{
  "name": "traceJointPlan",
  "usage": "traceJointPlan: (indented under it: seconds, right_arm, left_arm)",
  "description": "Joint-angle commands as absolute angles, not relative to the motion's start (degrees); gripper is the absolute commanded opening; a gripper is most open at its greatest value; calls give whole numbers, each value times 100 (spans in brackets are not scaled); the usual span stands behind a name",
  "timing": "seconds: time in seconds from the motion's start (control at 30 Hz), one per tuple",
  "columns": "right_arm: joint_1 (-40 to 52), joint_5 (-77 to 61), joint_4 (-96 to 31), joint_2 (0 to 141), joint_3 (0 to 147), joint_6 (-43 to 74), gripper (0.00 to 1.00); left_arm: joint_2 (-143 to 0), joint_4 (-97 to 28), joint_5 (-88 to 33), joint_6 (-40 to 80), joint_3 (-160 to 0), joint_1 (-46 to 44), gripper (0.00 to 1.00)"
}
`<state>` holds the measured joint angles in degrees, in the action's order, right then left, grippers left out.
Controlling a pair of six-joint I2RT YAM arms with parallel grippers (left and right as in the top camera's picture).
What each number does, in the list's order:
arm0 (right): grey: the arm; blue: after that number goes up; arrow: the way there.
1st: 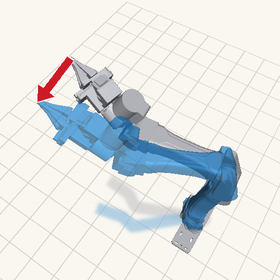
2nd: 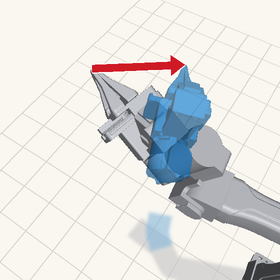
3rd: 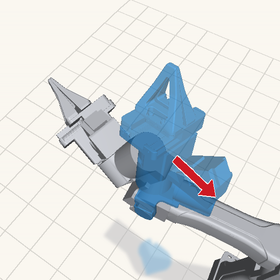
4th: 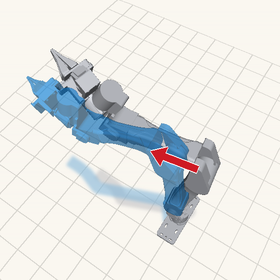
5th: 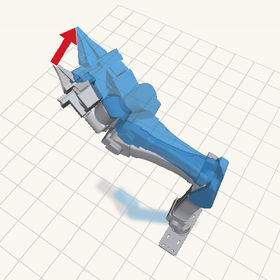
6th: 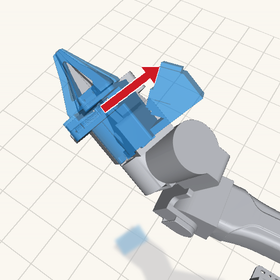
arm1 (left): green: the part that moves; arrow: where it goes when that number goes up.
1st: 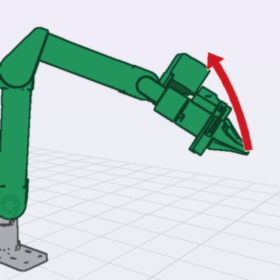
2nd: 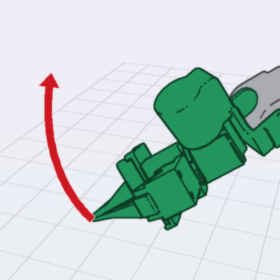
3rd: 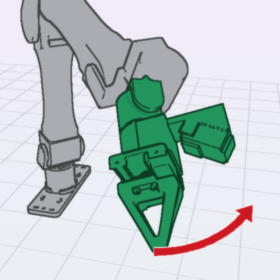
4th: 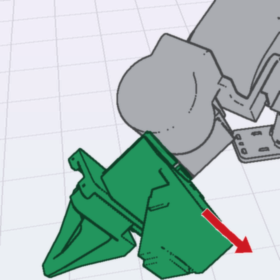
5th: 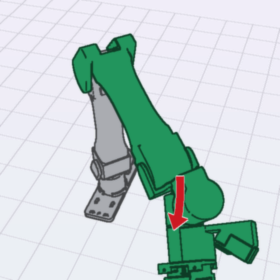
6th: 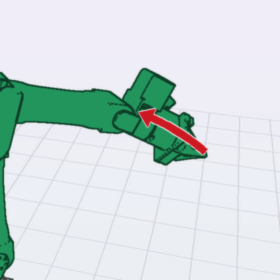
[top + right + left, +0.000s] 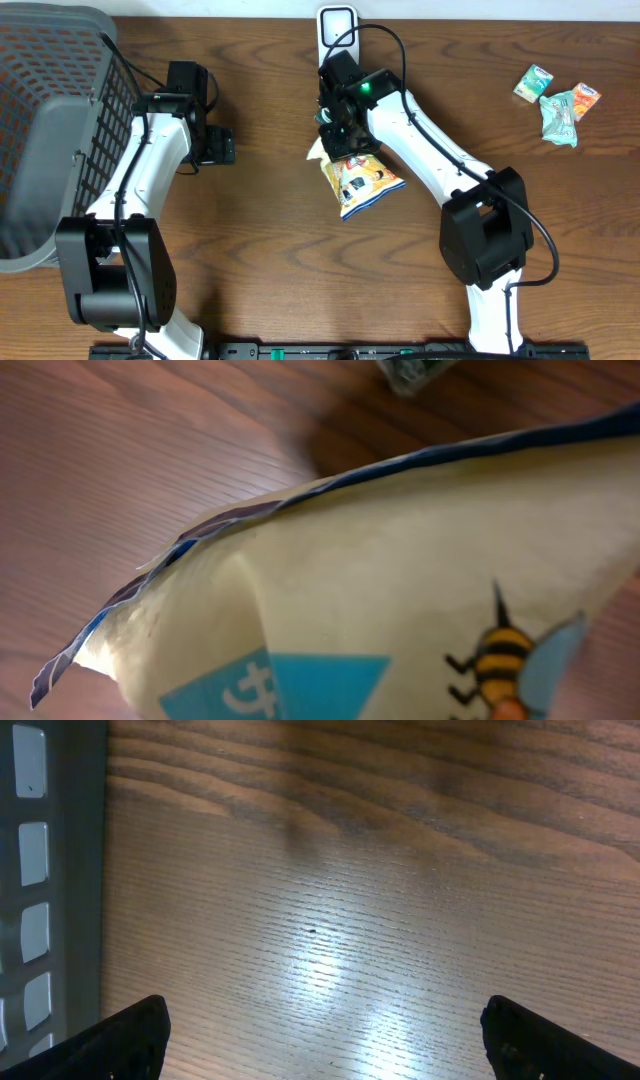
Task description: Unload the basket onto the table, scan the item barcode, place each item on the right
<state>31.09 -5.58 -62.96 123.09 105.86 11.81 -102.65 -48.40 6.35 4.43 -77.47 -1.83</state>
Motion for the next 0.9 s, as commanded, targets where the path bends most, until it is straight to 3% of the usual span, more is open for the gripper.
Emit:
traceJointPlan:
  seconds: [0.0, 0.13, 0.2, 0.27, 0.57, 0.87]
  right_arm:
    - [3109, 12, -6462, 12116, 10565, 1332, 13]
    - [3107, 274, -6803, 12057, 10565, 1476, 47]
    - [3089, 495, -6838, 11968, 10567, 1470, 88]
    - [3083, 548, -6888, 11865, 10575, 1389, 99]
    - [3726, 489, -7404, 11611, 10558, 1070, 99]
    - [4703, 2574, -7065, 12182, 10009, 2383, 99]
  left_arm:
    - [-10269, -4858, 672, 410, -7730, -178, 98]
    - [-10269, -4858, 670, 410, -7730, -178, 98]
    - [-10269, -4858, 670, 410, -7730, -178, 98]
    - [-10269, -4858, 672, 410, -7730, -178, 98]
    - [-10269, -4858, 670, 410, -7730, -178, 98]
    - [-10269, -4858, 672, 410, -7730, -178, 98]
